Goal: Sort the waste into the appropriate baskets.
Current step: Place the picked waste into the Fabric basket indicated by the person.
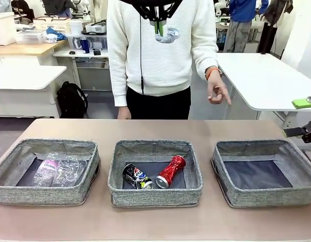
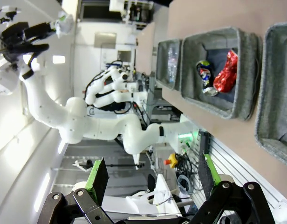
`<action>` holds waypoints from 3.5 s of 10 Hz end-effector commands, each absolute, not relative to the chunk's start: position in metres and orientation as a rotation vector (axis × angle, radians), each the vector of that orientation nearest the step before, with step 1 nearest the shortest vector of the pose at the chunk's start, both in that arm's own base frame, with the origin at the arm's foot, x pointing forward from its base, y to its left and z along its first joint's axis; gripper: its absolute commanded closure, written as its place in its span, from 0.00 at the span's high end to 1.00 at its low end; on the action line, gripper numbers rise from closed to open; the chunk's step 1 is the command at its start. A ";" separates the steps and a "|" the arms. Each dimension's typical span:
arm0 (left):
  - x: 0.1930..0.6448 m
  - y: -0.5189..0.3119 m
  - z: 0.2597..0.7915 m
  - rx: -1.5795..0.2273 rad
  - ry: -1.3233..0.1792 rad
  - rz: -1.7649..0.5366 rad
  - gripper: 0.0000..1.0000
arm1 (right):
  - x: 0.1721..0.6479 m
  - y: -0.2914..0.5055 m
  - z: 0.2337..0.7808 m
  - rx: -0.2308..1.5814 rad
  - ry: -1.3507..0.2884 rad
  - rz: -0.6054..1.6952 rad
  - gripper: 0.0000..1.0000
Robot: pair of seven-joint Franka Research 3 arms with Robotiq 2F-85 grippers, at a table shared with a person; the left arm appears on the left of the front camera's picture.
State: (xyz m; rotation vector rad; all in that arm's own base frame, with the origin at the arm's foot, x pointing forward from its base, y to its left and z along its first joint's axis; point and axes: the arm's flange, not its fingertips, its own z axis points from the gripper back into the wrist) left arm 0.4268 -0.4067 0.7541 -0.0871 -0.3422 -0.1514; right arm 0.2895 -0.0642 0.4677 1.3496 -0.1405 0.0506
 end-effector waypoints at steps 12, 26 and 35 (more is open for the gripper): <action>0.394 -0.425 0.698 -0.018 -0.499 -0.087 0.04 | 0.250 -0.134 0.474 1.255 -0.207 0.001 1.00; 0.344 -0.664 0.513 -0.335 -0.405 -0.666 0.04 | 0.178 -0.252 0.478 1.211 -0.379 -0.292 1.00; 0.352 -0.659 0.521 -0.327 -0.430 -0.675 1.00 | 0.178 -0.252 0.478 1.211 -0.379 -0.292 1.00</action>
